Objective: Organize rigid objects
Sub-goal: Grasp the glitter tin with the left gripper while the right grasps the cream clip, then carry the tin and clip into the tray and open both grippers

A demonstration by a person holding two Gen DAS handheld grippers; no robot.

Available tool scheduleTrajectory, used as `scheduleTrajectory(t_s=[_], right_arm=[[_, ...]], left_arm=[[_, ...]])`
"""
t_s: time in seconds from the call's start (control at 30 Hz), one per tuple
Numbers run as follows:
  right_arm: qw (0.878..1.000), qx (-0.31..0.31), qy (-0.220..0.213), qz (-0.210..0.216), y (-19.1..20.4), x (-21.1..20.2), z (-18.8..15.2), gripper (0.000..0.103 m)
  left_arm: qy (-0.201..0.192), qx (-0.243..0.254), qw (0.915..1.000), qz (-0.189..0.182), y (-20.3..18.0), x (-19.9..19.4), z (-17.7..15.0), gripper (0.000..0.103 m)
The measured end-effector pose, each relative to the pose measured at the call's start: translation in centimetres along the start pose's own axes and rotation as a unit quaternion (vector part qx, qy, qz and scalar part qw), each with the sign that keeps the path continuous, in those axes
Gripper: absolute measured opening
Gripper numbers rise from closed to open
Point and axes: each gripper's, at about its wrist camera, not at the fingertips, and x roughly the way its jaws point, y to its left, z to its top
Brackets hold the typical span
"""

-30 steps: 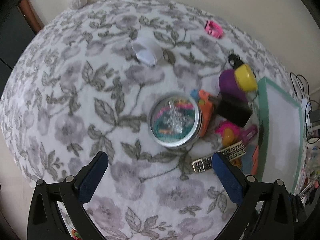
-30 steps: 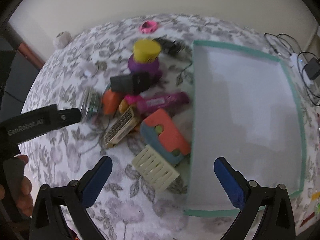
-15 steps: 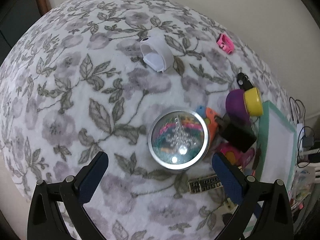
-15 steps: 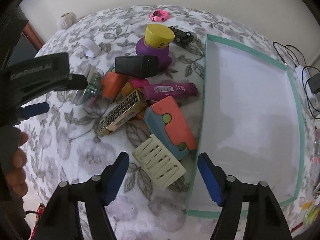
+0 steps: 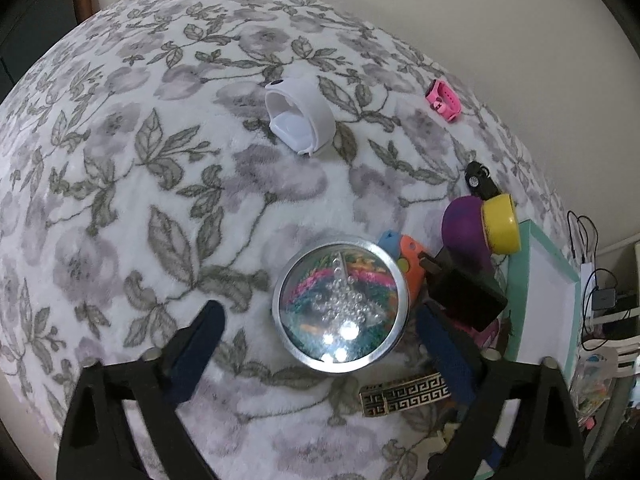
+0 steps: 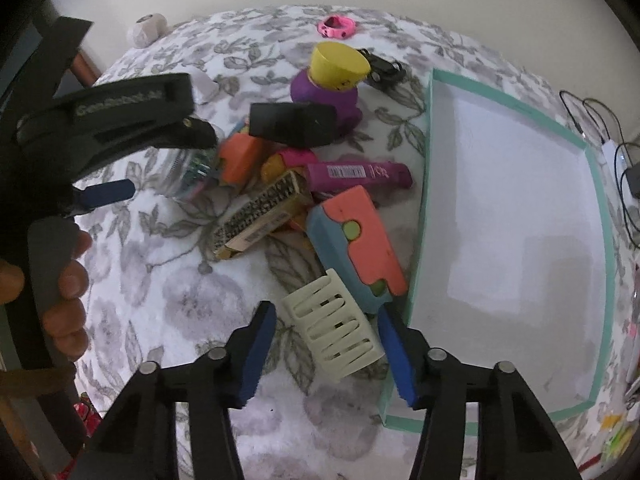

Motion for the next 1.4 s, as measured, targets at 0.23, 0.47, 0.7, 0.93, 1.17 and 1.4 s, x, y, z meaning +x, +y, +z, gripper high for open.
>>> scheduleTrajectory(t_s=[0.23,0.47,0.7,0.93,1.17,1.4], right_arm=[[1.000,0.004,0.002,0.011,-0.2,0.5,0.1,0.044],[1.000,0.005,0.002,0.016,-0.5,0.6,0.1,0.042],[1.000,0.005,0.002,0.025,-0.5,0.2,0.1,0.036],[0.999,0.001,-0.004,0.036,-0.5,-1.3,0.1,0.036],[0.997,0.003,-0.066,0.051,-0.7,-6.1,0.7,0.036],[0.987,0.048,-0.156,-0.003,-3.7,-11.5,0.9,0.036]], left_arm=[[-0.001,0.014,0.9999,-0.007,-0.2,0.6,-0.2,0.082],[0.007,0.011,0.9997,-0.018,0.1,0.4,-0.3,0.074],[0.017,0.000,0.9998,-0.007,0.6,-0.6,-0.3,0.074],[0.001,-0.001,1.0000,-0.004,0.5,-2.8,0.0,0.074],[-0.055,0.010,0.9981,-0.027,-0.4,-7.8,0.7,0.074],[-0.133,0.040,0.9884,-0.062,-2.5,-14.2,0.4,0.074]])
